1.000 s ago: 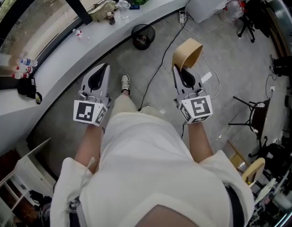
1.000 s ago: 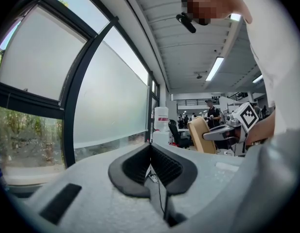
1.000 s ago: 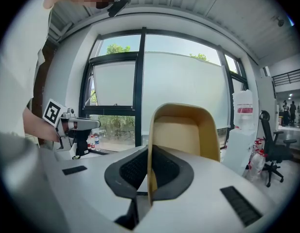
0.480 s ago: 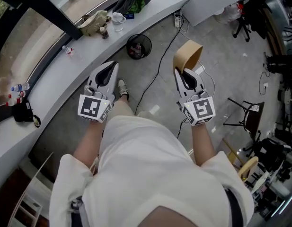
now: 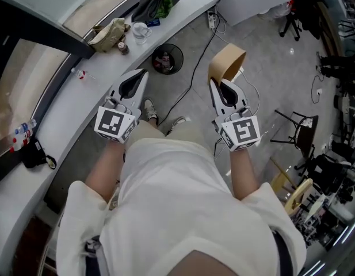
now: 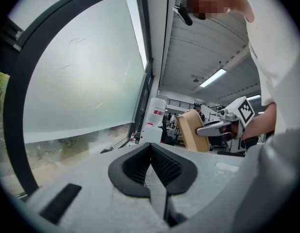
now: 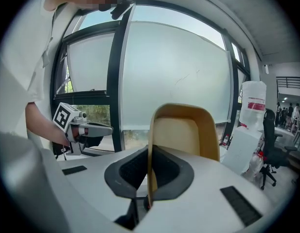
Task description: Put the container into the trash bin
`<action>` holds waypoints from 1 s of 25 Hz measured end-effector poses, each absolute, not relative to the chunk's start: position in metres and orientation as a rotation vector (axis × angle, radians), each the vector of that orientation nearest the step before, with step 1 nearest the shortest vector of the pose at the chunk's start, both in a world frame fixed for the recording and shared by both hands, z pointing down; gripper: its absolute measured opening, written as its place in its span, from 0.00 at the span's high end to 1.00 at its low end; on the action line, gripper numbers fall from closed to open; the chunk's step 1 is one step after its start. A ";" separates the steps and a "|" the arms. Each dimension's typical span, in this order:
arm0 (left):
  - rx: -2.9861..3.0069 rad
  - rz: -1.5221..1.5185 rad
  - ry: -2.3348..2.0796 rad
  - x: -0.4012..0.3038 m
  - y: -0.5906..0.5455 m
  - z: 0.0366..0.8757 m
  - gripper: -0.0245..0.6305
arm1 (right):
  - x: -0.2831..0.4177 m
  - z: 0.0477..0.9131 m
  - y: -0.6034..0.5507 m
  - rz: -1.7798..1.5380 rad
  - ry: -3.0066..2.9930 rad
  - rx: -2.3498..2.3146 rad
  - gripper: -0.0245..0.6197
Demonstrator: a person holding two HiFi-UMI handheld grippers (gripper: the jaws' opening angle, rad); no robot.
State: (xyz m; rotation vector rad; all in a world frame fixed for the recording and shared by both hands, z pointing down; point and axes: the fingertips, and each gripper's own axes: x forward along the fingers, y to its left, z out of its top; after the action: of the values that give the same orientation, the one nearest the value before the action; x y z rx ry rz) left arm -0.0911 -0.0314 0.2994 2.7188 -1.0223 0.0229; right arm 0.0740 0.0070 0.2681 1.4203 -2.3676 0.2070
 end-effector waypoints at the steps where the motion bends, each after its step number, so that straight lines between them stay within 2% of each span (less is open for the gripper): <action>1: 2.719 0.022 -1.012 -0.088 -0.036 0.299 0.94 | 0.075 0.269 0.005 0.211 -2.360 1.422 0.95; 14: 2.662 0.100 -1.116 -0.064 -0.053 0.323 0.94 | 0.098 0.332 -0.031 0.258 -2.346 1.229 0.95; 25: 2.558 0.150 -1.210 -0.036 -0.078 0.396 0.94 | 0.100 0.452 -0.071 0.371 -2.328 1.040 0.95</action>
State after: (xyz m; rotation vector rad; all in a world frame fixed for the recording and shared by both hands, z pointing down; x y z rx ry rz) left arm -0.0359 -0.0778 0.3958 2.5582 -1.2101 0.1505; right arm 0.0996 -0.0708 0.4522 1.0405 -2.3282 0.3711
